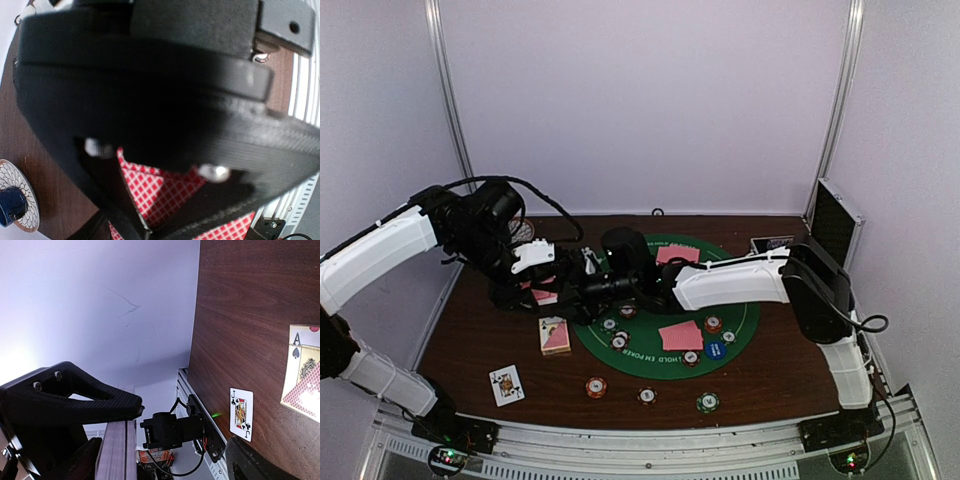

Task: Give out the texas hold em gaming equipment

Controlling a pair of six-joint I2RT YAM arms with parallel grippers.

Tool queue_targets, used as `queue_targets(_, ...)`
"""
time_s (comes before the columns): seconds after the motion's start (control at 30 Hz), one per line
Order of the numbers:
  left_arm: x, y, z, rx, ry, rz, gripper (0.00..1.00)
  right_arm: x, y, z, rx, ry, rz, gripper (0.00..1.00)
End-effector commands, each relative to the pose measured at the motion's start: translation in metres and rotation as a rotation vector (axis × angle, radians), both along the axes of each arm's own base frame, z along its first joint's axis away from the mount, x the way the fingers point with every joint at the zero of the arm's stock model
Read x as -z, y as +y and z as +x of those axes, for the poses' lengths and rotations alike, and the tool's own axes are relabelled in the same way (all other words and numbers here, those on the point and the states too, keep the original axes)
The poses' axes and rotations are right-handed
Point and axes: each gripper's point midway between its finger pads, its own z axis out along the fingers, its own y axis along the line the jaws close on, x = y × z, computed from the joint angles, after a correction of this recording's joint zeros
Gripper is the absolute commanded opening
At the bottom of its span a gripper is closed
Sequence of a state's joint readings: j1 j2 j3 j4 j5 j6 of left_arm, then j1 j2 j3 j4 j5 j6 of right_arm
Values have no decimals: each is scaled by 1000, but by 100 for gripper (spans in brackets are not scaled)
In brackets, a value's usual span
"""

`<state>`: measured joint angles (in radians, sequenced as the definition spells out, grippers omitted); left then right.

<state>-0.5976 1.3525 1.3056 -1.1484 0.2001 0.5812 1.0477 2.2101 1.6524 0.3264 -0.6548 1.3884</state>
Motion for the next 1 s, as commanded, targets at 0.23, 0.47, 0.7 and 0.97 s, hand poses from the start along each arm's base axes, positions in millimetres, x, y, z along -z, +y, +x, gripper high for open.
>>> queue_targets(0.23, -21, -7, 7, 13, -60, -47, 22, 11, -23, 8, -3, 32, -12, 78)
queue_targets(0.47, -20, -6, 6, 14, -53, -46, 21, 4, -43, 5, -26, 22, -38, 73)
queue_targets(0.7, -20, -6, 5, 14, -48, -46, 22, -18, -45, 1, -50, 3, -9, 66)
queue_targets(0.97, -19, -6, 5, 10, -47, -45, 22, -48, -44, 2, -70, -28, 26, 46)
